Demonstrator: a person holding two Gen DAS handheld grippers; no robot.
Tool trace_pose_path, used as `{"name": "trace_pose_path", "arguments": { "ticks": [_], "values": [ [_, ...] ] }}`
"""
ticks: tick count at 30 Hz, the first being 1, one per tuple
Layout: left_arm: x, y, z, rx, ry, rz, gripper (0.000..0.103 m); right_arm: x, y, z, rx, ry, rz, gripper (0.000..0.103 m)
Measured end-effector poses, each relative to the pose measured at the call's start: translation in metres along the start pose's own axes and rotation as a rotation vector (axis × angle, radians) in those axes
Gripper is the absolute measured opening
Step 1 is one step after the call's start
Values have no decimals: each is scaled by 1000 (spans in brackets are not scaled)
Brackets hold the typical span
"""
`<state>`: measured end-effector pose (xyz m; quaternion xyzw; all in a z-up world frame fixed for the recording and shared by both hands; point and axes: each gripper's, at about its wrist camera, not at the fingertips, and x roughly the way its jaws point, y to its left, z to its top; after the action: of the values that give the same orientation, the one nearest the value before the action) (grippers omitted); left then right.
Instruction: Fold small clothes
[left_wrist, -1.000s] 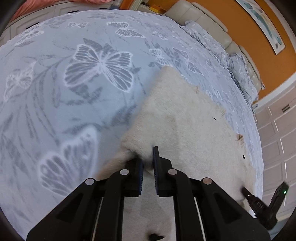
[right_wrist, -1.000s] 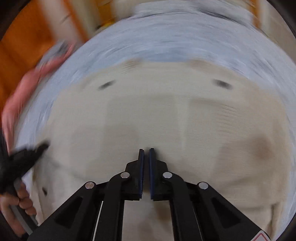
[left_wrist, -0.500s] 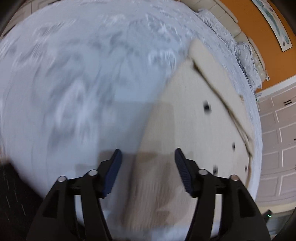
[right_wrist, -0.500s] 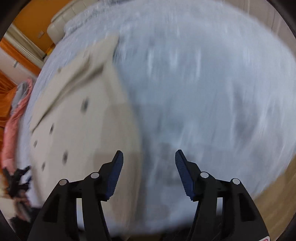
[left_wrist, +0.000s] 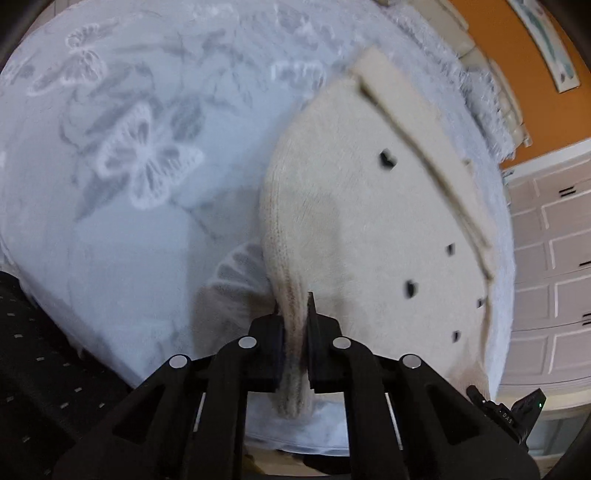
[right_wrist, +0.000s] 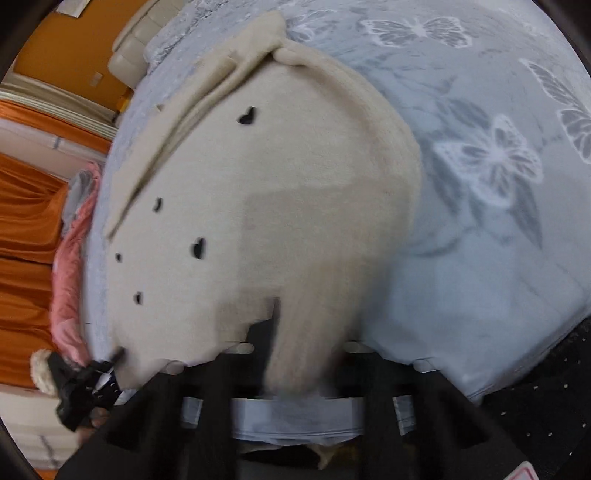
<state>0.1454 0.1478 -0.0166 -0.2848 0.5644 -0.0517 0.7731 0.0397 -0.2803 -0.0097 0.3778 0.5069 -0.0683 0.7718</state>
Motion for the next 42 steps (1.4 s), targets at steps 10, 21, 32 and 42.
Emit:
{"name": "trace_pose_path", "arguments": {
  "ticks": [10,21,32,42],
  "values": [
    [-105,-10,-39,163,-71,-63,6,-99,33,-23,-182,-149,38,9],
    [-170,25,-161,262,122,16,6,-165,-8,-158,-373,128,-43,9],
    [-158,-81,-13,392,-235,-105,13,-178,33,-8,-311,-254,176,12],
    [-64,-73,50,280,-244,6,68,-107,34,46,-133,-420,-2,57]
  ]
}}
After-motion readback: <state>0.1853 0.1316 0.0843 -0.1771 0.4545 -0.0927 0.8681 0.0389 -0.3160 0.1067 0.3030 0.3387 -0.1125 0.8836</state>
